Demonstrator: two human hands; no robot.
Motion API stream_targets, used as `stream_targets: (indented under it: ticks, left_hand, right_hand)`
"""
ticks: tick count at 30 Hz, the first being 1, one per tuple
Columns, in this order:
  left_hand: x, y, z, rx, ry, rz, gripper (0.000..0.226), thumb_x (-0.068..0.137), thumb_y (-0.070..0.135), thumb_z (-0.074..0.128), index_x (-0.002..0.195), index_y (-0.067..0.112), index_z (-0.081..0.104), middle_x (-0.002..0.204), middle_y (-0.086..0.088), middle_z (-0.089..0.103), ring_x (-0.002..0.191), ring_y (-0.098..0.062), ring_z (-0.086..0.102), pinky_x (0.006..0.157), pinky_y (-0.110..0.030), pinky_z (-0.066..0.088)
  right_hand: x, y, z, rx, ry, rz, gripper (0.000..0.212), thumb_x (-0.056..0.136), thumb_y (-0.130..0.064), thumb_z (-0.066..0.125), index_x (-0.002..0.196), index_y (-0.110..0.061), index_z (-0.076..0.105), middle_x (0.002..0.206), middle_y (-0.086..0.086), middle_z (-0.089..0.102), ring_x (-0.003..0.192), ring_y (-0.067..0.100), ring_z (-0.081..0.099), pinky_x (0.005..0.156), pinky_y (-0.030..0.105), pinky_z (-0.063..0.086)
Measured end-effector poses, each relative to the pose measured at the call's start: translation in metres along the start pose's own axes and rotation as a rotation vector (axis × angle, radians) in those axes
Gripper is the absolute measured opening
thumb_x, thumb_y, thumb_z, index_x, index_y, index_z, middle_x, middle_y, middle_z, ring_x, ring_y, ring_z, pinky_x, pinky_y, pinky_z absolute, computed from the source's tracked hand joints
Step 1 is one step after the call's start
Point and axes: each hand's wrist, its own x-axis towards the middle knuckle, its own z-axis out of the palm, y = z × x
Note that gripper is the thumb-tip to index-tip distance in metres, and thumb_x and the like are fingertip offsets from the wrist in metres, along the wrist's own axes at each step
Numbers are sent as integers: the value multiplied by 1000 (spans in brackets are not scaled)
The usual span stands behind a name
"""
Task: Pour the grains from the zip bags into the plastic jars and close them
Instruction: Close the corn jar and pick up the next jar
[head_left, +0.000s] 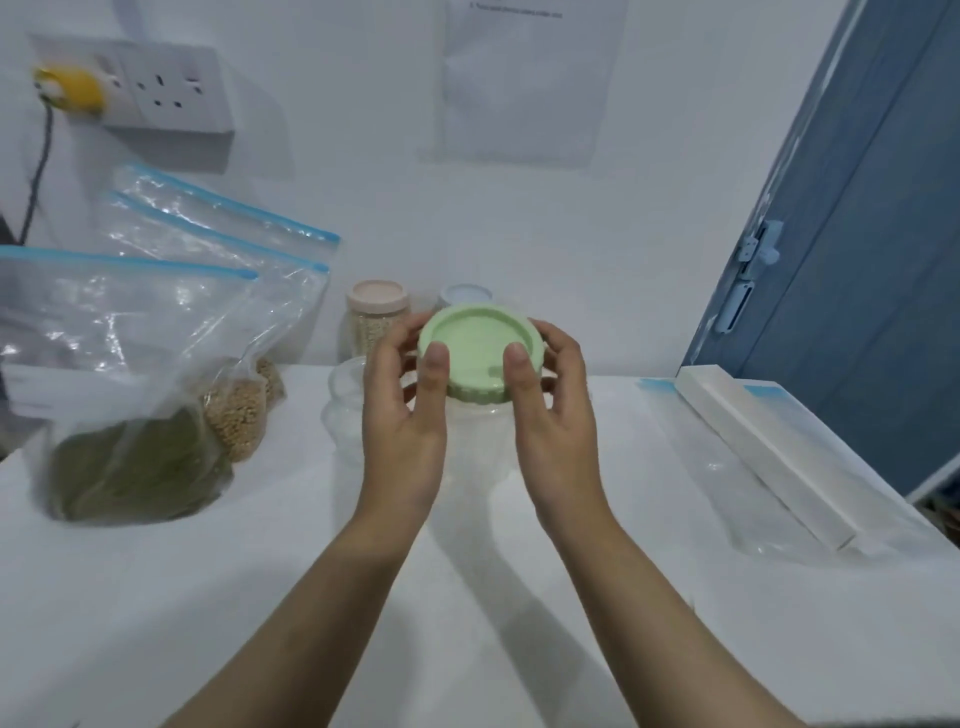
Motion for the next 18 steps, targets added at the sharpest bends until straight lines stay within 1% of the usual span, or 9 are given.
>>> stream_targets:
  ticks: [2,7,9,12,13,14,16,17,18]
  left_hand:
    - [-18,-5,-14,-9,1,-58,35,95,51,48,124,33,53,124,10,59,113,-1,57,84,-8,44]
    - [-53,-26,-37,51,-56,-246,47,87,59,40,127,36,50,130,9,55,112,5,55,86,-8,43]
    - [-60,-34,-41,84,-71,-293,46,88,60,39,128,37,49,133,7,53,117,2,53,95,-16,44]
    - [-66,-40,-46,87,-83,-336,35,98,49,41,130,36,49,134,7,52,120,-2,52,104,-30,45]
    - [-66,-40,-48,88,-88,-347,32,101,45,40,130,36,48,134,7,52,119,-1,52,104,-28,45]
    - [-67,-40,-50,79,-95,-358,30,102,43,39,131,37,48,132,9,54,116,2,53,100,-22,46]
    - [-66,-40,-52,31,-122,-388,29,104,39,36,132,38,46,123,13,58,103,11,56,85,-10,46]
    - [-67,-40,-53,14,-140,-395,29,105,39,35,132,40,45,121,15,59,100,12,58,83,-9,46]
    - [-67,-41,-54,6,-158,-397,30,105,40,34,133,42,44,120,15,59,102,10,58,87,-13,46]
  right_hand:
    - [-22,7,7,11,-10,46,43,81,-69,52,115,-43,54,117,-20,61,109,3,58,93,27,49]
    - [-62,32,13,-28,0,165,47,79,-71,50,115,-42,54,119,-16,60,110,6,58,94,30,49]
    - [-71,40,13,-28,5,201,44,80,-70,50,113,-42,54,117,-16,61,109,7,58,94,31,49]
    - [-80,46,14,-26,4,242,39,82,-66,52,112,-43,54,116,-15,61,105,5,59,91,28,48]
    - [-82,47,15,-28,0,250,40,82,-66,52,114,-42,54,117,-14,61,106,5,59,90,28,49]
    - [-83,48,16,-37,-4,250,42,81,-67,52,115,-42,54,118,-13,61,107,6,59,91,28,49]
    - [-84,49,18,-54,-11,238,45,80,-68,51,116,-41,53,119,-13,60,110,7,58,92,28,49]
    - [-84,48,18,-55,-14,233,45,81,-66,52,116,-39,54,119,-11,60,112,7,57,93,28,49]
    - [-84,49,18,-49,-19,236,42,83,-62,52,116,-37,54,119,-10,60,114,8,57,93,28,48]
